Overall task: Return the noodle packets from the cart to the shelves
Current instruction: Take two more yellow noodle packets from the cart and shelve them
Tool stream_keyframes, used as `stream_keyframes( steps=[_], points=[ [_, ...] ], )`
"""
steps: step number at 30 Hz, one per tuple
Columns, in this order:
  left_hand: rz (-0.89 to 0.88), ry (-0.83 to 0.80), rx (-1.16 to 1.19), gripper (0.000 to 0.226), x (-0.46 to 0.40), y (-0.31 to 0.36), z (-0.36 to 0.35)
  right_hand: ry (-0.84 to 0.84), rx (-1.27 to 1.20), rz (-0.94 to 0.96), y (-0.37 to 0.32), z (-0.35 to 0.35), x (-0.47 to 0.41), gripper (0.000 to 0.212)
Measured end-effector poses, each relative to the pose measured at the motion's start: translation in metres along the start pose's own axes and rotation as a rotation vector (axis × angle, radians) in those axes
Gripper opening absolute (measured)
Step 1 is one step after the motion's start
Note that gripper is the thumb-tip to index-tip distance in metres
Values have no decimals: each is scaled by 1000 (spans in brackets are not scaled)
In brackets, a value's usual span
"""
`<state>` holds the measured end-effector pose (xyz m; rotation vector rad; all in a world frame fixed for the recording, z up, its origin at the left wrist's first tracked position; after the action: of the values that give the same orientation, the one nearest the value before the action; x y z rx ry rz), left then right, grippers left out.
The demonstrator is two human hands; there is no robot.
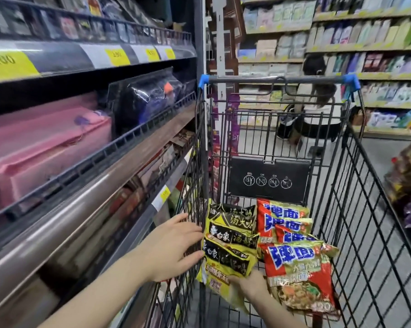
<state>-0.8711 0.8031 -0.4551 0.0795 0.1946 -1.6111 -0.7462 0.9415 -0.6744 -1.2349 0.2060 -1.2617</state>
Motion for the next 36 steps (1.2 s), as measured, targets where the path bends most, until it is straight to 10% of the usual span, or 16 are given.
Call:
stream_keyframes(
  steps=[6,17,20,36],
  points=[
    [79,-156,-154,35,-19,10,-3,52,35,97,-47,51,34,15],
    [900,-196,838,43,-86,3,-93,204,-149,145,-112,228,97,19],
    [1111,-146,935,76,-85,-2,-134,237,-228,147,-98,247,102,12],
    [1208,-195,779,77,-82,-18,-227,214,-318,176,-76,242,93,12]
  ],
)
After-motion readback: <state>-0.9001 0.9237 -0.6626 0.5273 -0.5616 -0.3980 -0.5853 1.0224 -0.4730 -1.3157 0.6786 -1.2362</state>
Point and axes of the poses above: each hand's wrist, its own x-axis away from the middle knuckle, its own z-axis out of the back of the hand, y = z × x, the point moved 6 cm from there along -x, towards the middle knuckle, and after that the axes turned 4 degrees about y, right-handed, at the moved point
